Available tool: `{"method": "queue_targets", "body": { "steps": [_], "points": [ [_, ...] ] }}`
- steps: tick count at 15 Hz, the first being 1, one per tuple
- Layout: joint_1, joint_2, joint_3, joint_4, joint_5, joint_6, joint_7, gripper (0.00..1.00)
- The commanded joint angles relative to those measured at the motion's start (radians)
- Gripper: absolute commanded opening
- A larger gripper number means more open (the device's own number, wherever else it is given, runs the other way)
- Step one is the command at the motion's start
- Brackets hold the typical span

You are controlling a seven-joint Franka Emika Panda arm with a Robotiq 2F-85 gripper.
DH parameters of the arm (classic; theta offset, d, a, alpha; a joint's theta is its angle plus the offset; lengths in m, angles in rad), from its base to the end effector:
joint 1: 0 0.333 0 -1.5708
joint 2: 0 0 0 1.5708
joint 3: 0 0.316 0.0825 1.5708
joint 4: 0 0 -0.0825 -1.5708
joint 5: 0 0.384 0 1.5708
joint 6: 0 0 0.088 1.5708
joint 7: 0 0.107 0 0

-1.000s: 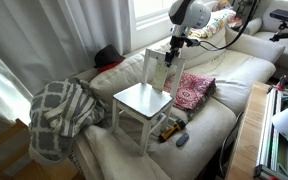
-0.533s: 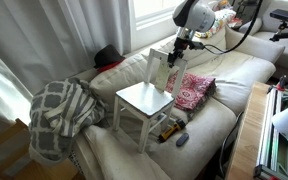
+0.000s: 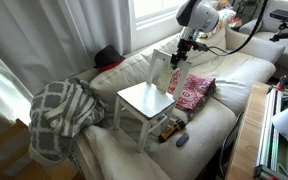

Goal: Put the chair in an upright position on the sofa

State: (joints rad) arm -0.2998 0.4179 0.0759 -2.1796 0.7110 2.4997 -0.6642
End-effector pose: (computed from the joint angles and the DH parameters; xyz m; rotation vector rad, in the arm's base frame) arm 0.5345 -0.1251 0.1871 -2.7063 0.2230 -0.1267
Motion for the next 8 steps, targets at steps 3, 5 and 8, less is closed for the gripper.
{"method": "queue_targets", "body": {
  "steps": [3, 5, 8],
  "points": [
    [-0.027, -0.035, -0.038, 0.052, -0.013, -0.322, -0.051, 0.64],
    [-0.022, -0.034, -0.056, 0.071, -0.006, -0.379, -0.086, 0.78],
    [-0.008, 0.029, -0.082, 0.123, -0.012, -0.412, -0.094, 1.00]
  ]
}}
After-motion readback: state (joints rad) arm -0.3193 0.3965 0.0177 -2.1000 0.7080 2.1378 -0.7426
